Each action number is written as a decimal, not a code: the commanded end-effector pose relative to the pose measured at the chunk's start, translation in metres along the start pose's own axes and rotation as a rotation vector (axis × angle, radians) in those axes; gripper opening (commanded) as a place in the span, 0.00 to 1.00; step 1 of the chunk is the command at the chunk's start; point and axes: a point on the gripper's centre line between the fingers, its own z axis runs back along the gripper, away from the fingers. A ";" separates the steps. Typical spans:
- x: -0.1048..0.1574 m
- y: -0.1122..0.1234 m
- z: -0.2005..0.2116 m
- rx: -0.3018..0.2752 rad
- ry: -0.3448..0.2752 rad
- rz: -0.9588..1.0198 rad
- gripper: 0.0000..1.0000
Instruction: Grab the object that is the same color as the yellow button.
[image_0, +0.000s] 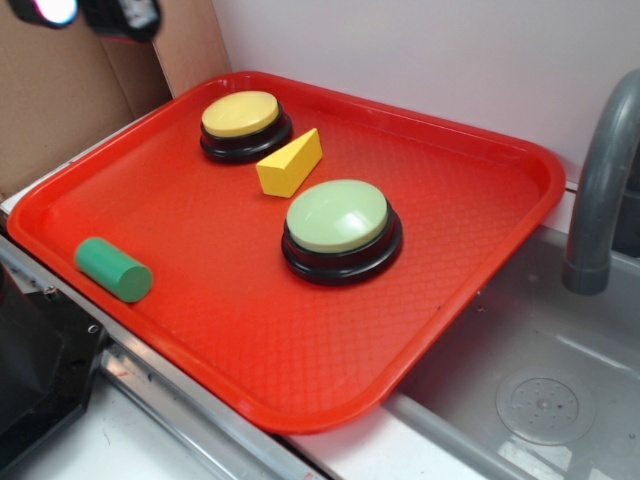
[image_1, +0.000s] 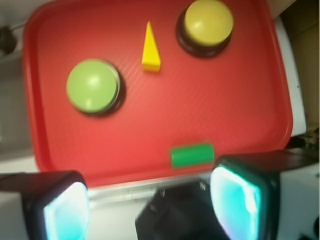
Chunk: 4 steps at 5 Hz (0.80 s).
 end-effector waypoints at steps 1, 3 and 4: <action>0.061 0.006 -0.041 0.011 -0.063 0.159 1.00; 0.103 0.023 -0.091 -0.020 -0.041 0.296 1.00; 0.115 0.022 -0.112 0.003 -0.024 0.339 1.00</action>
